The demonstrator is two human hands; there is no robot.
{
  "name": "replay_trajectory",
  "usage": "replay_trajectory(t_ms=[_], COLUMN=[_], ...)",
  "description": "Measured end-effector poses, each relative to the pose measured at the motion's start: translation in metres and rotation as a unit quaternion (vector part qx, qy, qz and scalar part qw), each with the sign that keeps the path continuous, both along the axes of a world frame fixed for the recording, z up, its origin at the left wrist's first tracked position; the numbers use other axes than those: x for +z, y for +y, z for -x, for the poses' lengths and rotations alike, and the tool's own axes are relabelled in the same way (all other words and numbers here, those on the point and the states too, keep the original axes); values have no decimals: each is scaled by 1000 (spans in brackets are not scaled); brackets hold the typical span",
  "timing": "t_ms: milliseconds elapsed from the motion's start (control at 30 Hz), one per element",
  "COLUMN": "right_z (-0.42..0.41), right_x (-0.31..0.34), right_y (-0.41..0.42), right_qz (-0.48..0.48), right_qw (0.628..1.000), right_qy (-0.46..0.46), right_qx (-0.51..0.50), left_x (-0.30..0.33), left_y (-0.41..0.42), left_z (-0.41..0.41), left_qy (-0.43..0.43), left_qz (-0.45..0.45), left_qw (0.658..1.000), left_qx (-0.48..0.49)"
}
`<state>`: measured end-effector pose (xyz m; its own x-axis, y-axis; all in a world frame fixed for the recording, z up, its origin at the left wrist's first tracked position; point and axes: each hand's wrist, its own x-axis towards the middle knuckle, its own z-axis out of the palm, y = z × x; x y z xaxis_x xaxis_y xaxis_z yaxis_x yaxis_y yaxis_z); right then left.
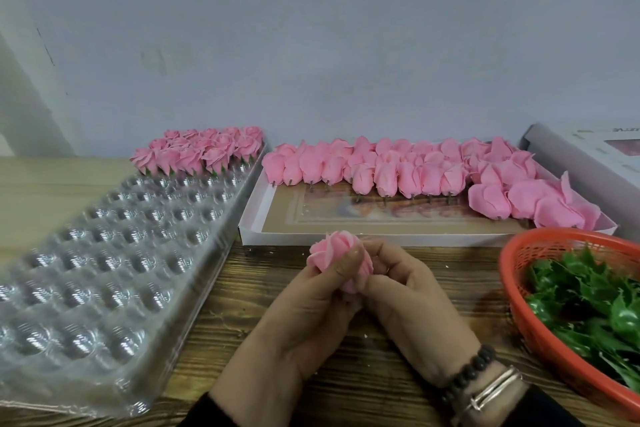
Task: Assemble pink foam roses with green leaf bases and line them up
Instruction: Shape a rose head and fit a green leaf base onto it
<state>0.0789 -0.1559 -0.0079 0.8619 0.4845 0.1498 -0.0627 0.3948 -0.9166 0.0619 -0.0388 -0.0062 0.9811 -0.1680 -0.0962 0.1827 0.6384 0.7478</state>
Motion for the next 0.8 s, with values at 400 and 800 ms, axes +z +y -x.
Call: replay_trajectory(t_ms=[400,800], right_z=[-1,-1], right_x=[-2,2], right_y=[3,3], right_qz=[149,187], right_qw=[986,981], right_qy=[-32,-43], right_qx=[-65,-14], left_x=[4,2], left_y=[-4,0], left_z=[-3,-3], left_qy=[9,7], left_qz=[-29,-69], left_qw=[993,996], left_qx=[114,61])
